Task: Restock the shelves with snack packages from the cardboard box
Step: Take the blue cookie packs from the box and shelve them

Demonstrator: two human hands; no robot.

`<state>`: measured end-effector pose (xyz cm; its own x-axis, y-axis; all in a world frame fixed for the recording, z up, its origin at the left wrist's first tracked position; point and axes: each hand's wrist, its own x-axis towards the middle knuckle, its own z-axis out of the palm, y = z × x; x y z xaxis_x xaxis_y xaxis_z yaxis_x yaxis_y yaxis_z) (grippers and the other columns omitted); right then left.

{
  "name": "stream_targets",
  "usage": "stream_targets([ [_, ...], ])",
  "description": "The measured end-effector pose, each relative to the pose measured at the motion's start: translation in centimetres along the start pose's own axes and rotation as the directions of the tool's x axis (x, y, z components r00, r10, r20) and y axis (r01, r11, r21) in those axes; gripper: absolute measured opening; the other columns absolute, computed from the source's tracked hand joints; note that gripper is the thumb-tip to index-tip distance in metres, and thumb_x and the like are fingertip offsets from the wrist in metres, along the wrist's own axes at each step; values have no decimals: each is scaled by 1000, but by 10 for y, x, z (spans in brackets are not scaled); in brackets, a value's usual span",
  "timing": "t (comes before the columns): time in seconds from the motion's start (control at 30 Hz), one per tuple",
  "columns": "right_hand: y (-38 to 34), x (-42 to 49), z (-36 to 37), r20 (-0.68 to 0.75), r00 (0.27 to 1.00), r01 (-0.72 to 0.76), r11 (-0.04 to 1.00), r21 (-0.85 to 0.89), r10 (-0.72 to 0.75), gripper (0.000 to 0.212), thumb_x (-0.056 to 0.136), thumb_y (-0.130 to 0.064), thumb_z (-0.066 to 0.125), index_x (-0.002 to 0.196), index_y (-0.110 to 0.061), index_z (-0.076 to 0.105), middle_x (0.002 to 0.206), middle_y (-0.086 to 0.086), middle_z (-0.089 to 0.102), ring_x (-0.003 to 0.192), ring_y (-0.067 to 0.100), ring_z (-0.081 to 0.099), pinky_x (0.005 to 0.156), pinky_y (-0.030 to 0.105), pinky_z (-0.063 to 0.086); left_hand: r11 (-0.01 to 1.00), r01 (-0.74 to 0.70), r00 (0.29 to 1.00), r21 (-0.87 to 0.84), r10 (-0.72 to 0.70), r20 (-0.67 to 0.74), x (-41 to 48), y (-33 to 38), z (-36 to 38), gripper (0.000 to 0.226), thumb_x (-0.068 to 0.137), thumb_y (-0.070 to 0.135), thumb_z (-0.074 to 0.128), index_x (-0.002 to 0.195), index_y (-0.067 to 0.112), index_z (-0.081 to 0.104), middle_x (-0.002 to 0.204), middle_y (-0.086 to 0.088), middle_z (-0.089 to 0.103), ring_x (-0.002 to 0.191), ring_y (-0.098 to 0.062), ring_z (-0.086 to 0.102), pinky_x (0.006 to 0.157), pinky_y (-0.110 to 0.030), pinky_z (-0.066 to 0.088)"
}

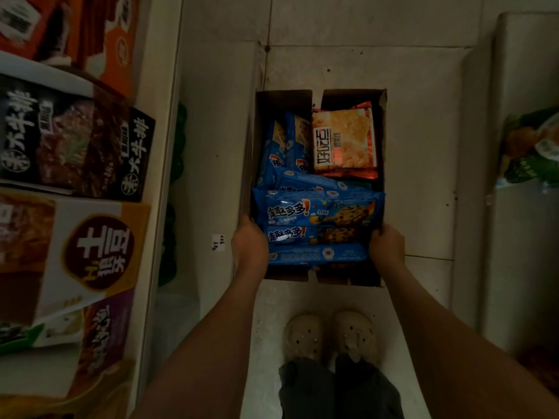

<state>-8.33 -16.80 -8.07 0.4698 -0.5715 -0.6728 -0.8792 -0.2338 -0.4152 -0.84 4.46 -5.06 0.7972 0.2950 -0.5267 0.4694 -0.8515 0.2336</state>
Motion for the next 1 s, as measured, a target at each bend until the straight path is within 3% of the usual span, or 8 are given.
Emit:
stream_targets([
  [0.17,5,0,1,-81,991,111,994,14,-109,27,97,-4,35,109,5,58,104,25,62,89,33,57,68,32,41,999,-44,995,-21,42,-88,-3,-2,3,25,100,8,36,108,-7,55,102,-29,65,89,-37,64,73,-41,48],
  [0.27,5,-3,-2,-140,979,149,989,5,-147,26,96,-3,36,104,5,59,98,25,63,85,34,58,67,31,40,995,-69,995,-71,64,-80,-10,-3,0,27,101,9,36,107,-8,56,98,-29,65,86,-37,63,69,-37,44],
  [0.47,7,-23,-17,-196,970,138,990,-43,-144,26,97,-5,37,105,8,58,99,28,63,88,37,59,66,31,38,981,-121,991,-153,110,-78,-23,-3,-17,28,100,11,38,104,-7,59,95,-27,65,77,-30,59,64,-31,40],
  [0.6,8,-55,-35,-233,963,130,990,-51,-138,25,97,-4,36,95,8,58,95,28,62,78,30,55,63,29,34,973,-171,984,-157,160,-81,-44,-2,-39,26,100,8,38,96,-6,60,88,-25,64,69,-22,49,58,-28,34],
  [0.73,3,-108,-66,-265,953,139,989,-48,-147,25,96,-3,37,97,10,58,95,30,62,84,37,58,63,29,33,976,-160,987,-147,155,-45,-85,1,-77,28,100,12,37,99,-5,59,91,-24,64,79,-32,59,59,-28,35],
  [1.0,16,-220,-135,-292,948,127,992,-21,-128,27,96,-5,38,105,11,58,101,31,62,91,40,59,68,35,40,974,-184,983,-132,179,-48,-196,-1,-151,27,101,12,37,104,-3,59,100,-24,64,88,-33,60,64,-29,38],
])
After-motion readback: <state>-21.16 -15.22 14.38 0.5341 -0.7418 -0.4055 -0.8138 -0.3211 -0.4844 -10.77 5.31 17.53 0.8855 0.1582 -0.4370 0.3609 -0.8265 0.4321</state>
